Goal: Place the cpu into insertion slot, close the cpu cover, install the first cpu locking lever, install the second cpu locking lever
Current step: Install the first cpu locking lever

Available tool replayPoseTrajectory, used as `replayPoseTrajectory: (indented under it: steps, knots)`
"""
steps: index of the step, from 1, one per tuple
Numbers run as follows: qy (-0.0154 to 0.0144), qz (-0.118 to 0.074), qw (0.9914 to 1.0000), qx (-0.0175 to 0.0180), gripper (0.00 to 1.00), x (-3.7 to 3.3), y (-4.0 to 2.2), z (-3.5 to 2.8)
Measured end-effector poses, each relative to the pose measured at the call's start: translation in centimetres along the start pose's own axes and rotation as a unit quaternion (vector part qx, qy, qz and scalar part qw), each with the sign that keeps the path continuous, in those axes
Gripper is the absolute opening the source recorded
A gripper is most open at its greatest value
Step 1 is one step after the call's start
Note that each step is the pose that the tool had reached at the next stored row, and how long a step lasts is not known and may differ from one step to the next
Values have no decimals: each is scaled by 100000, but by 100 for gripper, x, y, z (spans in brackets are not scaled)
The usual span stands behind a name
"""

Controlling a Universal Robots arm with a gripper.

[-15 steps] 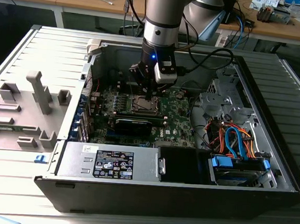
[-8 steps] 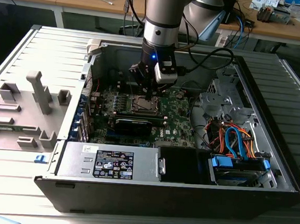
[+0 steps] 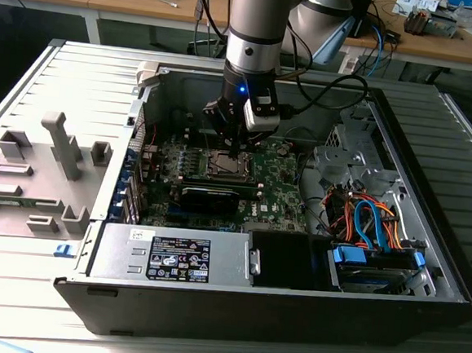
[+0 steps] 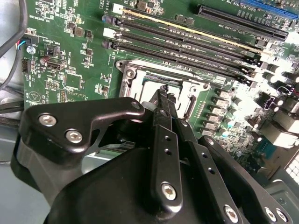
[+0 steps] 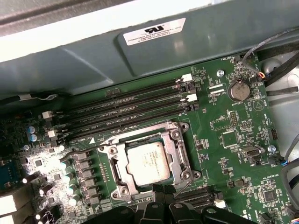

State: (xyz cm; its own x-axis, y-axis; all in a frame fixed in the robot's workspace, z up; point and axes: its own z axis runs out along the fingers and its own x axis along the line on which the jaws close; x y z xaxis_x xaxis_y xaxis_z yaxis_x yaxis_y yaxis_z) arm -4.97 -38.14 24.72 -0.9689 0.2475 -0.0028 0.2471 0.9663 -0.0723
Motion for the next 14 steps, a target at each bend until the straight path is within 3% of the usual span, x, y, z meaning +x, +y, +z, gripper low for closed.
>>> replayPoseTrajectory:
  steps: [14]
  knots:
    - [-72, -981, 99995, -8, 11, 0, 0, 0]
